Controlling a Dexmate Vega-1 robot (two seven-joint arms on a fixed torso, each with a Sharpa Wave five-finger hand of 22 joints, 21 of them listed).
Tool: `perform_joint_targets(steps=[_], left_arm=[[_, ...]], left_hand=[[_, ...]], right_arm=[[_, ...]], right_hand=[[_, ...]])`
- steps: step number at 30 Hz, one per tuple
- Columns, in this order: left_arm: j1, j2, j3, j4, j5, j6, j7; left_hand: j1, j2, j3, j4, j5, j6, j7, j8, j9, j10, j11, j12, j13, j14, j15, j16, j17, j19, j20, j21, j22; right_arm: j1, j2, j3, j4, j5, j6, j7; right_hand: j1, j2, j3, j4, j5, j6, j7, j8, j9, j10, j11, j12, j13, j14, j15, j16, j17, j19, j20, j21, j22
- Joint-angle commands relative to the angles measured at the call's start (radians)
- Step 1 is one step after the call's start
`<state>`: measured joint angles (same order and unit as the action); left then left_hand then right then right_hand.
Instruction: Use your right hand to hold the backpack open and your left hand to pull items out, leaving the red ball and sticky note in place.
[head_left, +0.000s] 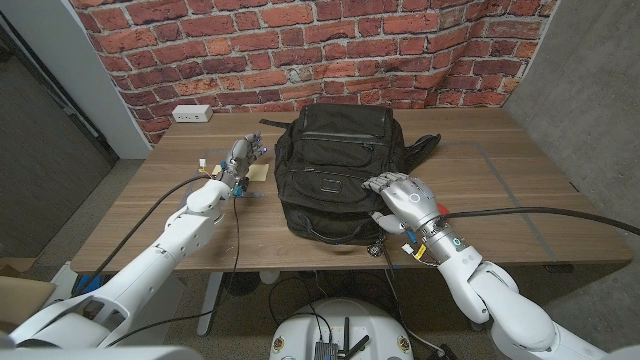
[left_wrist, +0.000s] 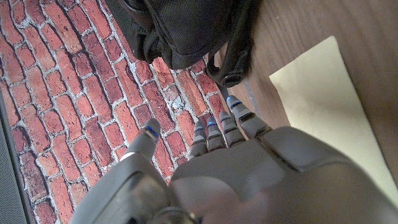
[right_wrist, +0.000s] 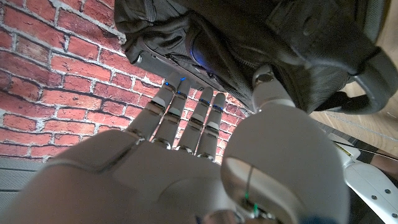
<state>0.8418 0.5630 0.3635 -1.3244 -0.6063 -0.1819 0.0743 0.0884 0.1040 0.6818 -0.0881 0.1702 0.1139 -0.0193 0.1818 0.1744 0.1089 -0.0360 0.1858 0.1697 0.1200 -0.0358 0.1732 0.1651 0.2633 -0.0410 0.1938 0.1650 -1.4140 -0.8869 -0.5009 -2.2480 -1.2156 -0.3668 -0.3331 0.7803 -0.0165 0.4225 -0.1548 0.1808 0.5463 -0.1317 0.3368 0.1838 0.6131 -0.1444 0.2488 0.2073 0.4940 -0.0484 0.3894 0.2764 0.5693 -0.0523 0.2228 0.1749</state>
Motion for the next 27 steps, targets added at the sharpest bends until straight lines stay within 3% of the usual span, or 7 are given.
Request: perform_joint_targets(steps=[1, 9, 12, 14, 27], left_arm=[[0.018, -0.007, -0.006, -0.004, -0.004, -0.012, 0.016], [0.019, -0.013, -0.006, -0.001, -0.006, -0.015, 0.021], [0.020, -0.014, -0.007, 0.000, -0.005, -0.017, 0.022], [0.021, -0.015, -0.007, -0.001, -0.006, -0.017, 0.025], [0.045, -0.006, -0.014, -0.037, -0.009, -0.010, 0.042]], left_hand=[[-0.008, 0.046, 0.012, 0.000, 0.003, 0.013, -0.001, 0.003, 0.002, 0.009, 0.001, 0.005, 0.004, 0.006, -0.003, 0.005, 0.003, 0.008, -0.037, 0.003, 0.006], [-0.009, 0.047, 0.013, 0.000, 0.003, 0.013, -0.001, 0.003, 0.002, 0.010, 0.002, 0.005, 0.004, 0.007, -0.003, 0.005, 0.003, 0.009, -0.037, 0.003, 0.006], [-0.009, 0.047, 0.014, 0.000, 0.003, 0.013, -0.001, 0.002, 0.002, 0.010, 0.002, 0.005, 0.004, 0.008, -0.003, 0.005, 0.003, 0.009, -0.036, 0.003, 0.006], [-0.009, 0.047, 0.014, 0.000, 0.003, 0.014, -0.001, 0.002, 0.002, 0.011, 0.002, 0.005, 0.004, 0.008, -0.003, 0.005, 0.003, 0.010, -0.036, 0.003, 0.006], [-0.010, 0.047, 0.017, 0.000, 0.003, 0.015, 0.000, 0.002, 0.002, 0.010, 0.003, 0.004, 0.004, 0.010, -0.002, 0.005, 0.003, 0.011, -0.036, 0.003, 0.006]], right_arm=[[0.035, 0.002, -0.015, 0.020, 0.015, 0.005, -0.040], [0.044, -0.015, -0.008, 0.006, 0.043, 0.013, -0.024], [0.044, -0.021, -0.005, 0.002, 0.051, 0.019, -0.024], [0.043, -0.022, -0.004, 0.001, 0.053, 0.019, -0.026], [0.047, -0.036, 0.010, -0.008, 0.089, 0.036, -0.020]], right_hand=[[0.001, 0.020, -0.010, 0.001, 0.006, 0.022, -0.003, 0.008, 0.005, 0.025, -0.006, 0.009, 0.006, 0.027, -0.163, 0.017, 0.012, 0.023, -0.094, 0.008, 0.002], [0.008, 0.062, -0.019, 0.006, 0.009, 0.080, -0.018, 0.020, 0.004, 0.078, -0.022, 0.017, 0.007, 0.075, -0.169, 0.051, 0.031, 0.057, -0.106, 0.019, 0.006], [0.005, 0.081, -0.024, 0.009, 0.011, 0.127, -0.023, 0.031, 0.004, 0.125, -0.029, 0.028, 0.007, 0.104, -0.169, 0.065, 0.037, 0.078, -0.114, 0.026, 0.007], [0.007, 0.098, -0.020, 0.008, 0.013, 0.154, -0.030, 0.036, 0.003, 0.169, -0.037, 0.040, 0.007, 0.128, -0.174, 0.071, 0.039, 0.086, -0.121, 0.028, 0.008], [0.007, 0.135, 0.001, 0.003, 0.014, 0.255, -0.045, 0.051, -0.002, 0.257, -0.052, 0.047, 0.002, 0.188, -0.181, 0.059, 0.029, 0.117, -0.140, 0.039, 0.011]])
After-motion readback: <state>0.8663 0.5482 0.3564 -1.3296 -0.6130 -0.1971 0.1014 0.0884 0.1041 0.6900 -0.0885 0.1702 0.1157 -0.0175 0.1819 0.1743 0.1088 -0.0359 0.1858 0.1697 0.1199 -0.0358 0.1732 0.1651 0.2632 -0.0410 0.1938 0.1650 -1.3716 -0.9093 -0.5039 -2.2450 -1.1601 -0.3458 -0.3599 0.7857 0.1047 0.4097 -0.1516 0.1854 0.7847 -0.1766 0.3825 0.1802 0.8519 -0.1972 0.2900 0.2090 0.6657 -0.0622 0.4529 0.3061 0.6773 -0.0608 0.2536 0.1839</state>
